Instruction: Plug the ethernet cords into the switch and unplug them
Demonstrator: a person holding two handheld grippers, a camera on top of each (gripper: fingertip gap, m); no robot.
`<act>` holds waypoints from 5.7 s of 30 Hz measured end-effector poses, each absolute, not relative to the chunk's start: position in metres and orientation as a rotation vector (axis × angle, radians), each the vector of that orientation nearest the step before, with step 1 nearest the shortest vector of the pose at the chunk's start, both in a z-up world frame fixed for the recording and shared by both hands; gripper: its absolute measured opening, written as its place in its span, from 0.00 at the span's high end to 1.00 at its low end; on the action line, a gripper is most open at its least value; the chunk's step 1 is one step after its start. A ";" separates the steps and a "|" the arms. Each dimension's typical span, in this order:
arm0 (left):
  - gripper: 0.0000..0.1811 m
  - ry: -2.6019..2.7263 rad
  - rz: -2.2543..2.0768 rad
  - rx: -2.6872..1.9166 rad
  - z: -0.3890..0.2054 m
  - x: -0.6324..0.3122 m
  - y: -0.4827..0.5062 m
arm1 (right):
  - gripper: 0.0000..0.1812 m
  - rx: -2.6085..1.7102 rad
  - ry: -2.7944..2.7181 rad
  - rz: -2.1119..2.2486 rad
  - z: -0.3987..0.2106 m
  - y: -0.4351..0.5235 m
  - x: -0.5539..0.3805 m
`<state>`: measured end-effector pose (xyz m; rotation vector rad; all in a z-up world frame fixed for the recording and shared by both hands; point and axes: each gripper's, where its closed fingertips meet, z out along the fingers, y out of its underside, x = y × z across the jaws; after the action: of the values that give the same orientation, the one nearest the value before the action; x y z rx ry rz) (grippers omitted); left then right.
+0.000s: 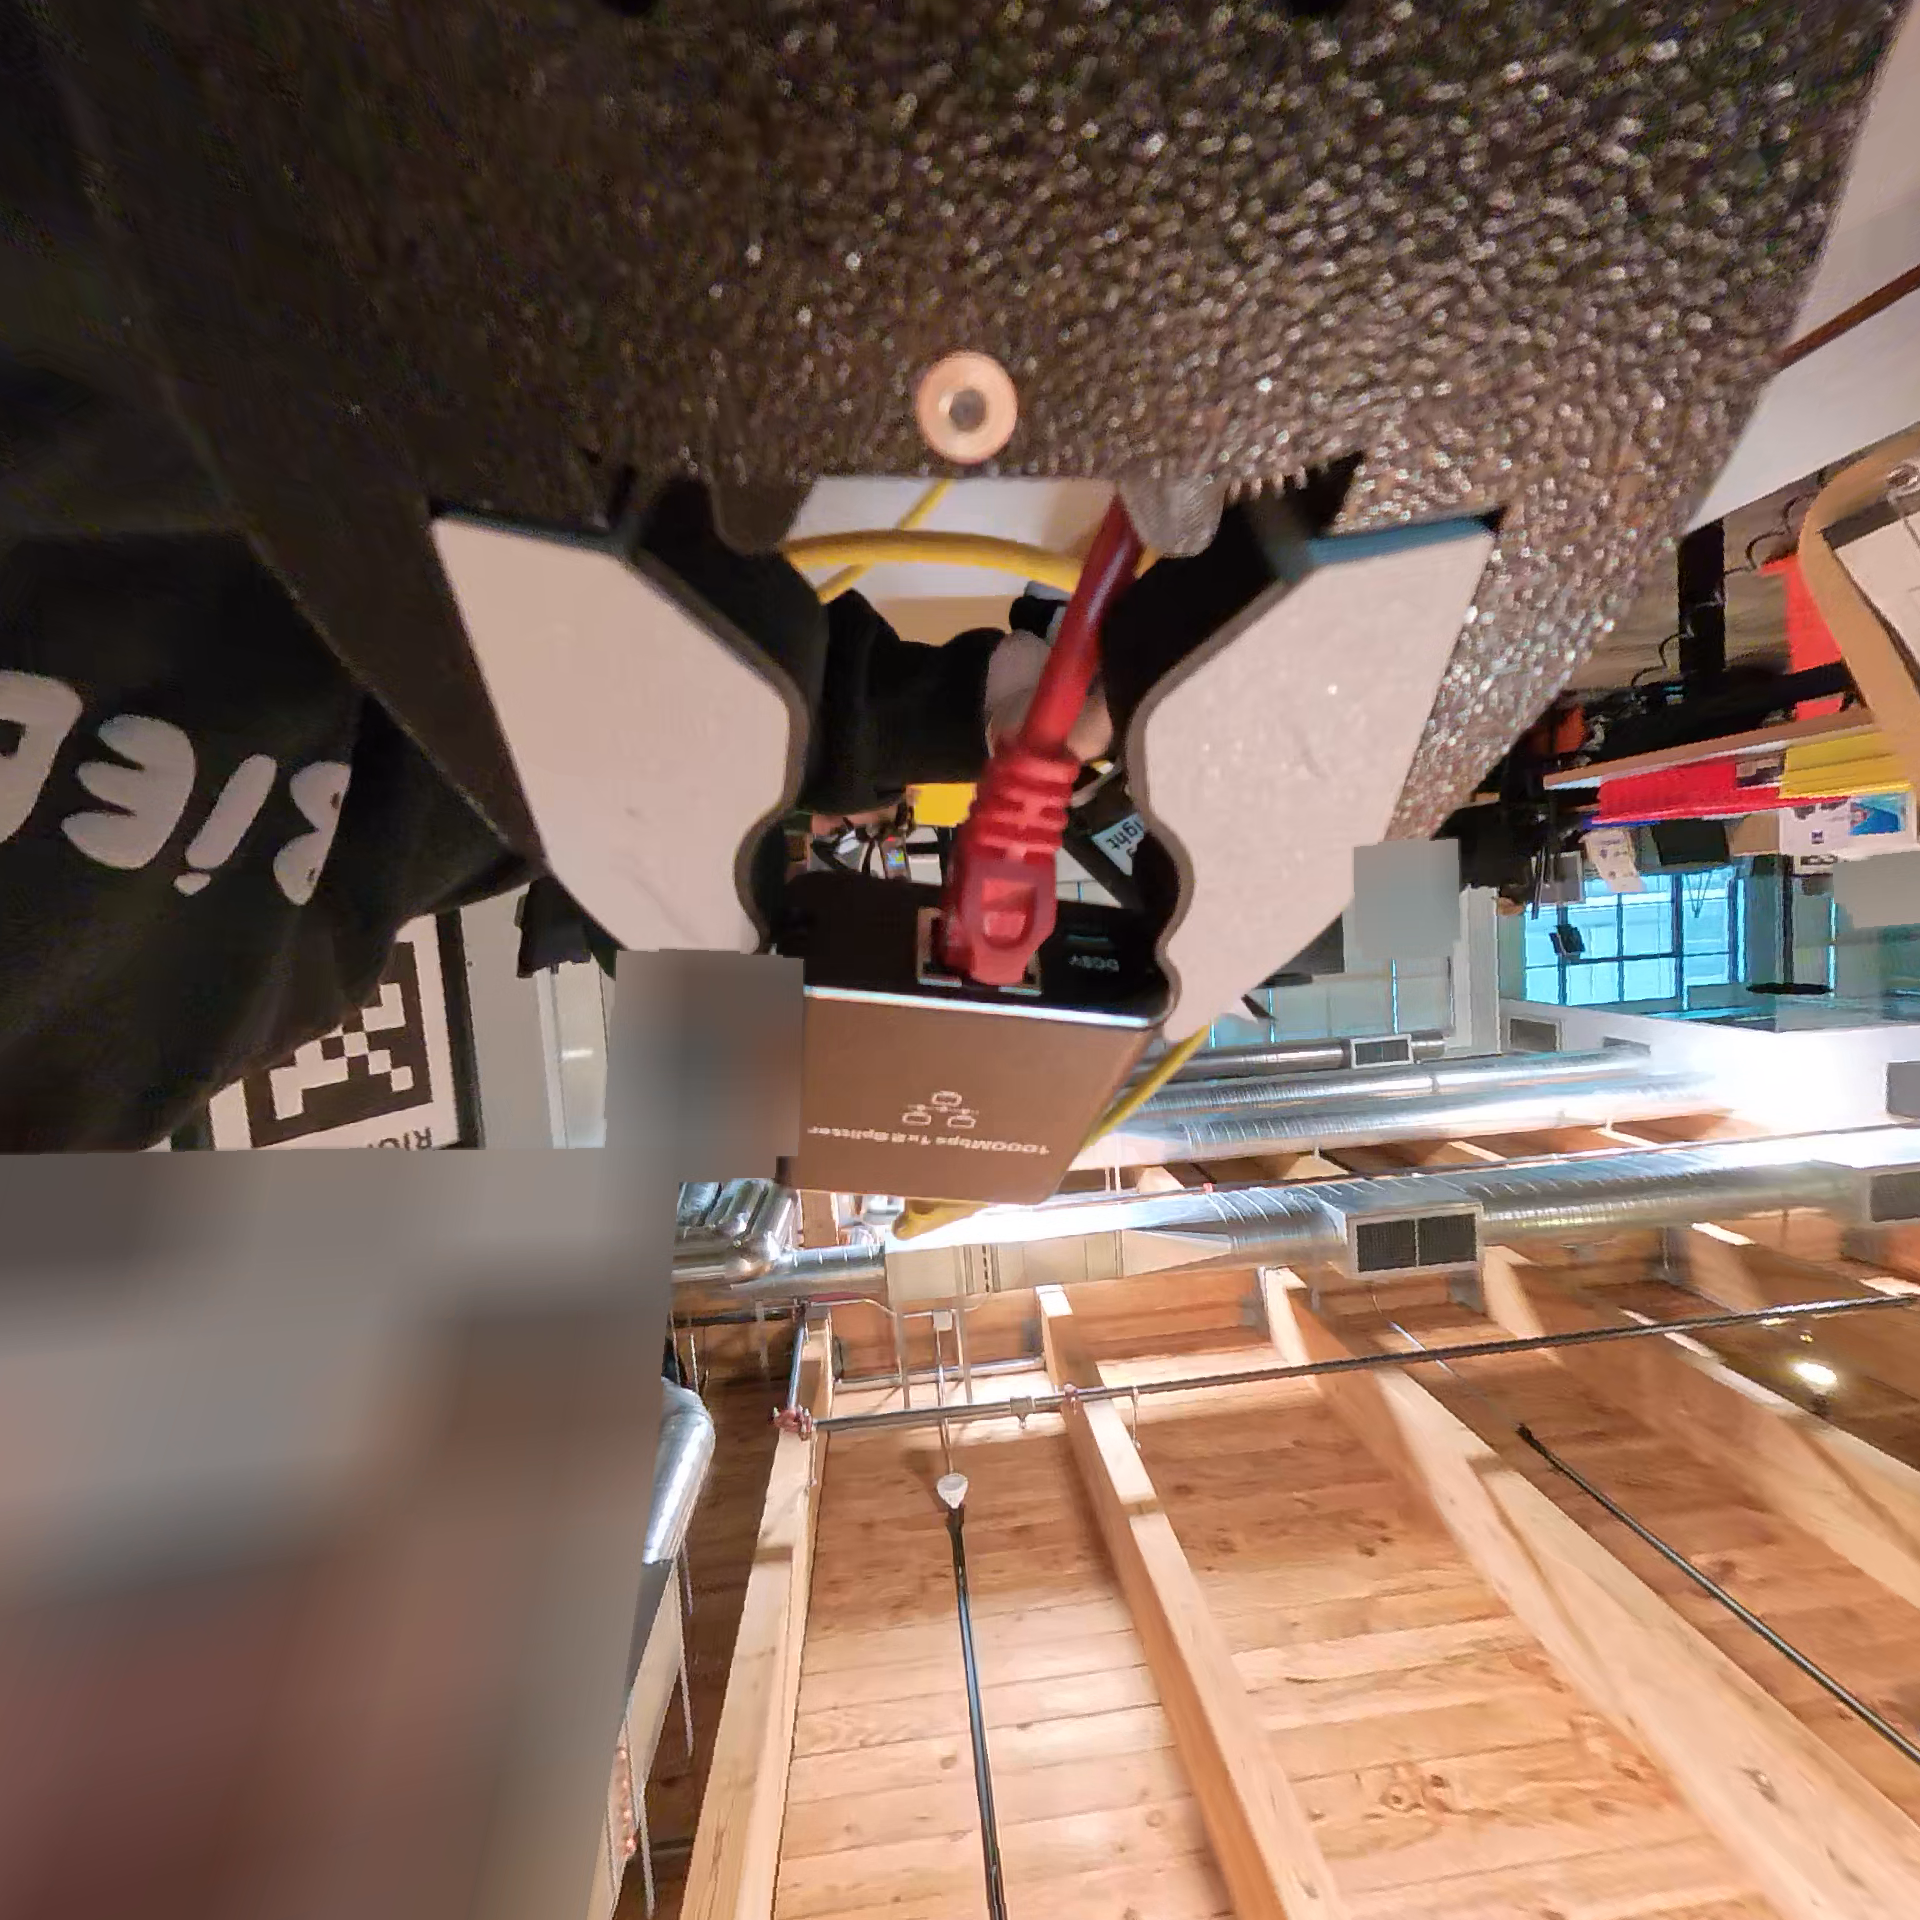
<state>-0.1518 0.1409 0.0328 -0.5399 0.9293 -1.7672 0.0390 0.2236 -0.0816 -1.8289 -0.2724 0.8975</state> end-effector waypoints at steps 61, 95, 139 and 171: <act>0.64 0.971 -1.573 -0.781 0.011 -0.138 0.171 | 0.96 -1.660 0.032 -0.030 0.128 0.153 0.341; 0.64 1.022 -1.591 -0.807 -0.002 -0.129 0.172 | 0.96 -1.981 -0.300 0.018 0.154 0.107 0.249; 0.64 1.051 -1.609 -0.837 -0.016 -0.115 0.170 | 0.97 -2.326 -0.111 -0.254 -0.110 0.166 0.377; 0.64 1.338 -1.140 -0.910 -0.083 -0.060 0.161 | 0.74 -1.365 0.319 1.284 -0.070 0.149 -0.028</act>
<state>-0.0603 0.1613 -0.0830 -0.9097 1.3384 -1.1399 -0.0276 0.1487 -0.0698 -1.3651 0.3186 1.2836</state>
